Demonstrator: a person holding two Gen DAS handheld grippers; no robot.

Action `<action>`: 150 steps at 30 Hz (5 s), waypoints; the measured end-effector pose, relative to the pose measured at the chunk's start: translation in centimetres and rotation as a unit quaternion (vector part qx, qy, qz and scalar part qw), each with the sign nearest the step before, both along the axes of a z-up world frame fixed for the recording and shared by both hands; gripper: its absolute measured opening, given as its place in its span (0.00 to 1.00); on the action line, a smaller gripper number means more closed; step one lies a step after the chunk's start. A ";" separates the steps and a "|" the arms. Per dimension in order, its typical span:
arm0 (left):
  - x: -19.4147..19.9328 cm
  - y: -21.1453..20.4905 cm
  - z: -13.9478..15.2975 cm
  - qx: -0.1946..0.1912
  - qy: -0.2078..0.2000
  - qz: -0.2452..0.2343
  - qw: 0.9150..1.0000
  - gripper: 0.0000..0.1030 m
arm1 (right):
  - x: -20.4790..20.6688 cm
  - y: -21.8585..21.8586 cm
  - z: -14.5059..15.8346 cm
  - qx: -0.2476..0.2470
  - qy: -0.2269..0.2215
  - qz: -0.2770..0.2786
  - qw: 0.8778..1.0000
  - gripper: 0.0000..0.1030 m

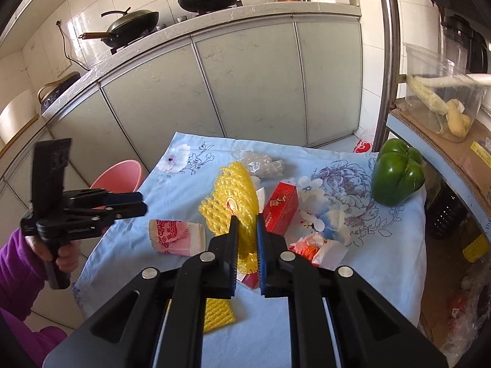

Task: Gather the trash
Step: 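Grasp the pink-and-white paper cup with the left tool while the right tool grasps a yellow foam net, then move both items over the pink bin and open both tools to drop them, then grasp the flat yellow foam net with the left tool while the right tool grasps a white plastic bag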

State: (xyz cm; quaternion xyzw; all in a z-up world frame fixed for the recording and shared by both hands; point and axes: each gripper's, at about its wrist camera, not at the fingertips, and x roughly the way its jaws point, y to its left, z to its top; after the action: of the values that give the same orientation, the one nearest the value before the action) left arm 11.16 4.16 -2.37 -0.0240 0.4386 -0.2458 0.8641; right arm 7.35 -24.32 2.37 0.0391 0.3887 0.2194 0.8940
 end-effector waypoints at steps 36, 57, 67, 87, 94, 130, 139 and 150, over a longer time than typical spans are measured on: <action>-10.2 7.0 4.9 -0.007 -0.120 0.177 0.977 0.22 | 0.8 13.1 1.4 -0.001 0.001 0.133 0.991 0.11; -9.3 17.6 0.5 0.020 -0.061 0.364 0.929 0.25 | 5.3 32.3 -3.6 -0.006 0.104 0.233 0.967 0.17; -10.0 16.7 1.6 0.021 -0.076 0.366 0.927 0.28 | 5.1 31.1 -2.8 0.015 0.093 0.236 0.967 0.32; -10.5 7.9 5.2 -0.008 -0.107 0.254 0.961 0.29 | -1.5 15.8 1.1 -0.007 -0.017 0.150 0.989 0.32; -10.4 2.0 4.9 -0.010 -0.091 0.142 0.986 0.29 | -2.8 6.0 0.6 -0.016 -0.018 0.060 0.998 0.32; -9.0 -8.2 0.5 0.050 -0.053 -0.010 0.997 0.06 | 0.6 -6.2 -6.3 0.041 0.078 -0.076 0.993 0.40; -8.6 -4.2 1.5 0.001 -0.059 0.041 0.997 0.06 | 4.3 -7.1 -8.3 0.071 0.123 -0.119 0.983 0.42; -8.5 -3.2 0.6 -0.025 -0.046 0.047 0.998 0.06 | 3.9 -7.1 -9.2 0.136 0.158 -0.106 0.972 0.44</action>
State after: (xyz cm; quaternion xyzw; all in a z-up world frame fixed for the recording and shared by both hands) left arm 2.71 0.95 -1.80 -0.0547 0.3906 -0.2165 0.8931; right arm 11.29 -31.39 -6.85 0.2351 0.4851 0.1653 0.8259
